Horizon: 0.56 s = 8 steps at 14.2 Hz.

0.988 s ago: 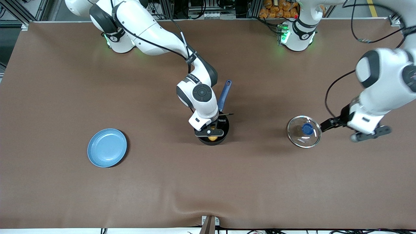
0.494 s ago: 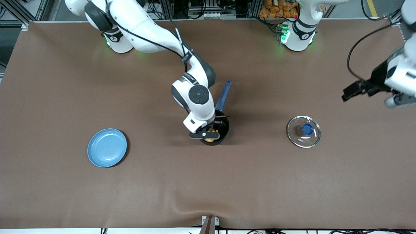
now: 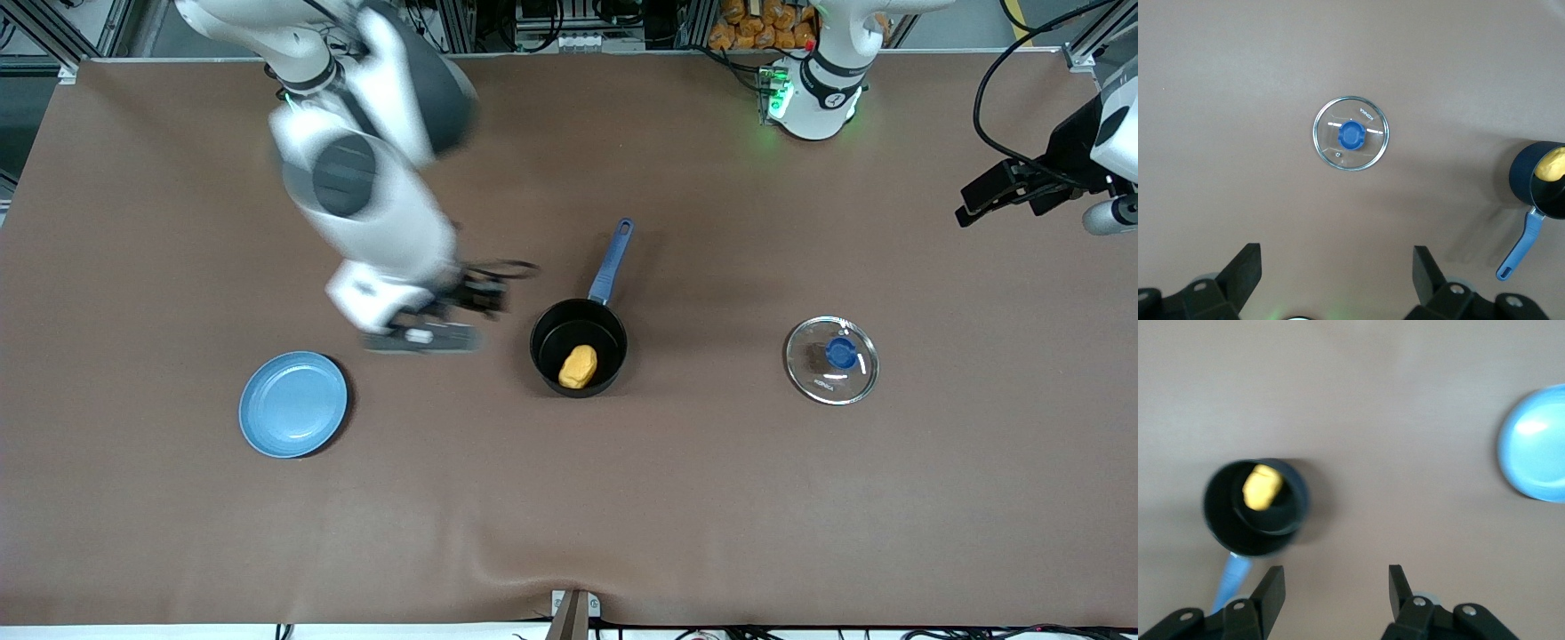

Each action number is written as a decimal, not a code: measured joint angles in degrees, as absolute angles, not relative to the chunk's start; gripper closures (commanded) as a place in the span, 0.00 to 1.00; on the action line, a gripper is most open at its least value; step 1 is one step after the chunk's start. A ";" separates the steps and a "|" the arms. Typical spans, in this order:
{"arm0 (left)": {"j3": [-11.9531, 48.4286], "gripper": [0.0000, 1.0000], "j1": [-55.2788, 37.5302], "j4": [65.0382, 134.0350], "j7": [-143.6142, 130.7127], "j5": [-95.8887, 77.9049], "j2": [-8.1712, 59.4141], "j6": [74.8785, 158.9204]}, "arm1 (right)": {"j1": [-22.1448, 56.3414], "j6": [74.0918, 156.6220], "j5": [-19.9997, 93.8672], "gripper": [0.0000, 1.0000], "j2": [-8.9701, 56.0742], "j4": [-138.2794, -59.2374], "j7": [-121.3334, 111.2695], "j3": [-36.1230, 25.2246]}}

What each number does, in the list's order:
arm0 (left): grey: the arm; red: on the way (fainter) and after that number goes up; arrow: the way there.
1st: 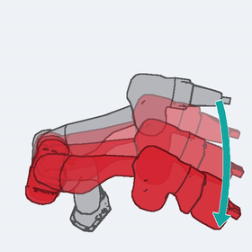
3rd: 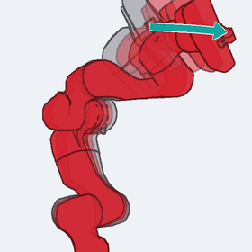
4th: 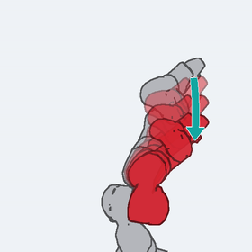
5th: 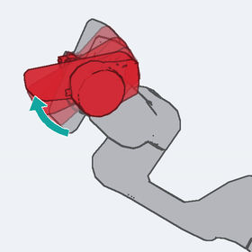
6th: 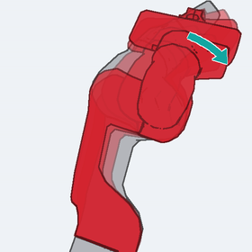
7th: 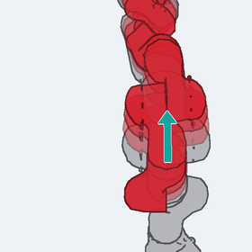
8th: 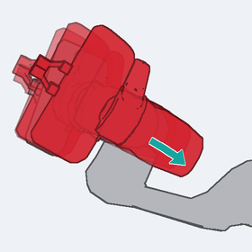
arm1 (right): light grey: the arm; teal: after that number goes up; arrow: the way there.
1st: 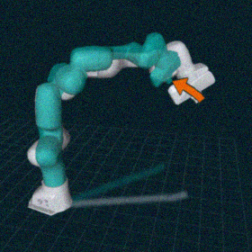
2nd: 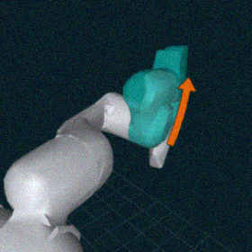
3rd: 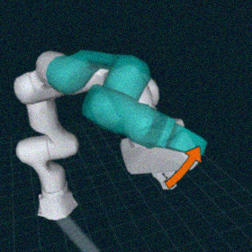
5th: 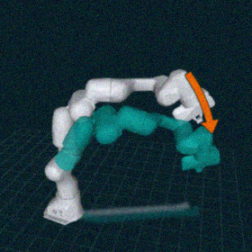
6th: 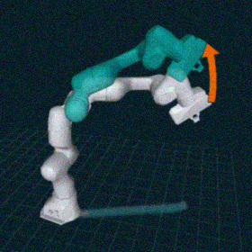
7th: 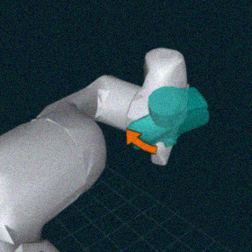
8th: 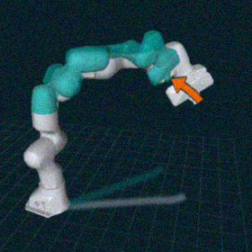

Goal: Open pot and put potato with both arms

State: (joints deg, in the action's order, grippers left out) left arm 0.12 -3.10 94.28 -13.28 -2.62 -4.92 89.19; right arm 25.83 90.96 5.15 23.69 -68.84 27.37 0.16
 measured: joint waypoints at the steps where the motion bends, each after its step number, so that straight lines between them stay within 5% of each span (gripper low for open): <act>1: 0.22 0.00 -3.13 93.85 -13.28 -2.62 -4.93 88.82 | 22.63 87.33 5.19 0.00 21.07 -68.90 25.12 0.05; 8: 2.18 0.00 -3.47 91.91 -11.20 2.27 -4.93 86.75 | 10.59 76.45 1.46 0.00 14.71 -70.10 14.52 -0.10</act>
State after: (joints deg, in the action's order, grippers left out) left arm 2.18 -3.47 91.91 -11.20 2.27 -4.93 86.75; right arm 10.59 76.45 1.46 14.71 -70.10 14.52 -0.10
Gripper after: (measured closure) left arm 0.000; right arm 0.000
